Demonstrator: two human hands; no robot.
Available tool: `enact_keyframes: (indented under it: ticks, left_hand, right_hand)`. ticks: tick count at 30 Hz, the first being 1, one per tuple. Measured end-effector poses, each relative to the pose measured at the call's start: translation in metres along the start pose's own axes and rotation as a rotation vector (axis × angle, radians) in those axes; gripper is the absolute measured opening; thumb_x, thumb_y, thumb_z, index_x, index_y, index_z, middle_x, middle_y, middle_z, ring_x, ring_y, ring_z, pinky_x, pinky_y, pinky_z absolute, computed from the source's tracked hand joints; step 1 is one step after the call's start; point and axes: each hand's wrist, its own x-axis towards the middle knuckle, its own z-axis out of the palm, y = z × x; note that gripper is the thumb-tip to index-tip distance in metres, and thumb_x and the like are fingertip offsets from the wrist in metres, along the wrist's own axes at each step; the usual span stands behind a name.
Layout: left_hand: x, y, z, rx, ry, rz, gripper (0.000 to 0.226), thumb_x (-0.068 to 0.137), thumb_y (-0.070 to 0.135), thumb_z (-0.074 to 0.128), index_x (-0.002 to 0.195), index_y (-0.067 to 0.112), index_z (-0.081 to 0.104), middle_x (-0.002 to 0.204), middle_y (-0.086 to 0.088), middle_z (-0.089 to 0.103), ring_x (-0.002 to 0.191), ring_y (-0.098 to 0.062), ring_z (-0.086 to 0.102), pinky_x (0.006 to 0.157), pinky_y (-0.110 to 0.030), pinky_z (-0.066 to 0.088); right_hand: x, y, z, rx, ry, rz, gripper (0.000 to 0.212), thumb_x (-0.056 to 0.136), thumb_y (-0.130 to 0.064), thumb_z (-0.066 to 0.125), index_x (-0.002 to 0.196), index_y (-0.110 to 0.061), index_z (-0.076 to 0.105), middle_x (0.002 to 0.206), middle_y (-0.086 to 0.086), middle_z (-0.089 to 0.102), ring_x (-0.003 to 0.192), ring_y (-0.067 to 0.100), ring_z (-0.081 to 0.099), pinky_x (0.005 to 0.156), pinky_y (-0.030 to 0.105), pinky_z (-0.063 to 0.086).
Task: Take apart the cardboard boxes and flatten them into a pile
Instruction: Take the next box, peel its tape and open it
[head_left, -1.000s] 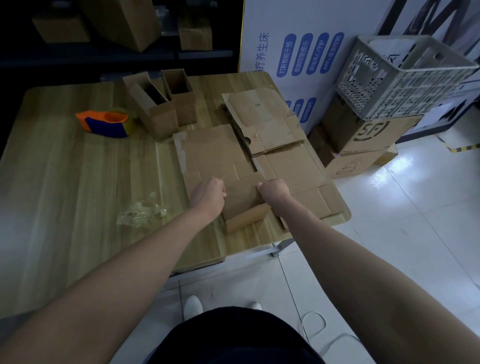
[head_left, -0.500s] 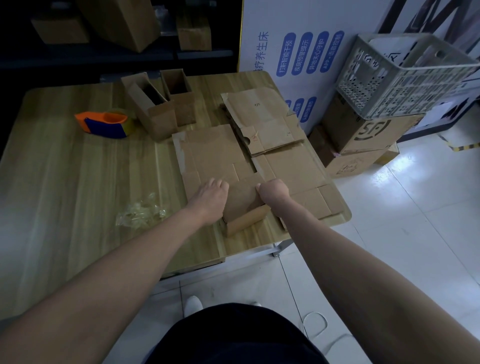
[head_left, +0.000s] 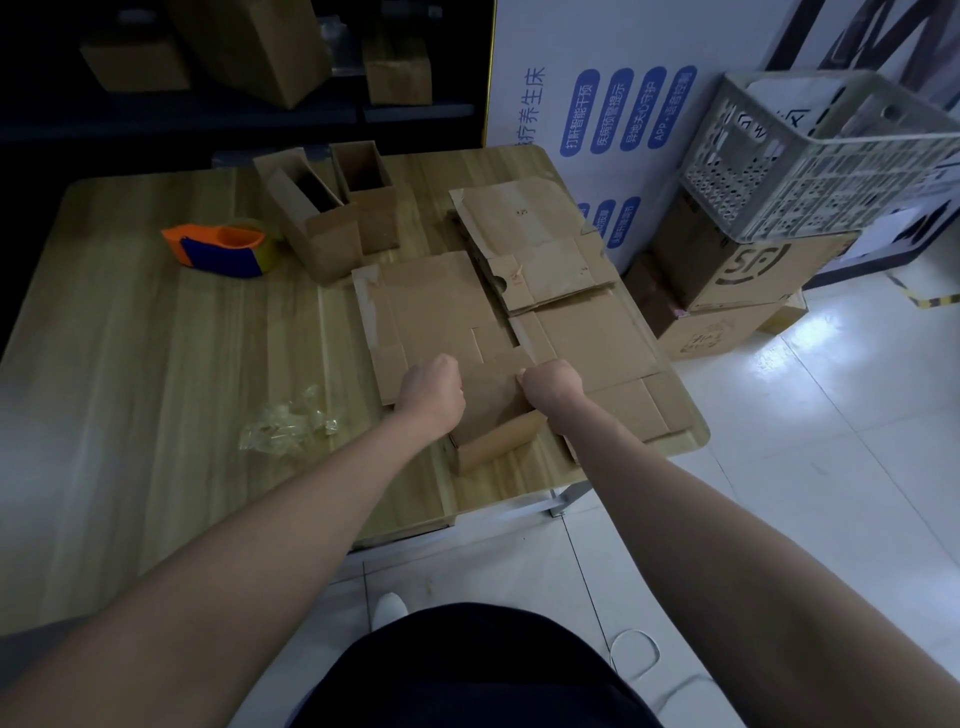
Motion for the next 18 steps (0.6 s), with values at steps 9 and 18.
enact_keyframes:
  ticks: [9, 18]
  left_hand:
    - [-0.006, -0.004, 0.002, -0.038, 0.061, 0.0, 0.012, 0.09, 0.011, 0.061, 0.09, 0.003, 0.07, 0.095, -0.012, 0.071, 0.092, -0.025, 0.066, 0.077, -0.034, 0.053]
    - [-0.009, -0.012, -0.002, 0.135, -0.088, 0.145, 0.013, 0.09, 0.0, 0.047, 0.1, 0.004, 0.054, 0.109, -0.013, 0.056, 0.105, -0.029, 0.051, 0.089, -0.037, 0.042]
  right_hand:
    - [-0.011, -0.004, 0.0, 0.27, 0.029, 0.121, 0.018, 0.097, -0.004, 0.044, 0.109, -0.006, 0.057, 0.119, 0.014, 0.057, 0.081, 0.019, 0.045, 0.055, 0.025, 0.036]
    - [-0.011, -0.005, 0.0, 0.372, 0.028, 0.066, 0.03, 0.092, -0.011, 0.055, 0.121, -0.003, 0.057, 0.081, 0.003, 0.053, 0.069, 0.013, 0.048, 0.038, 0.02, 0.039]
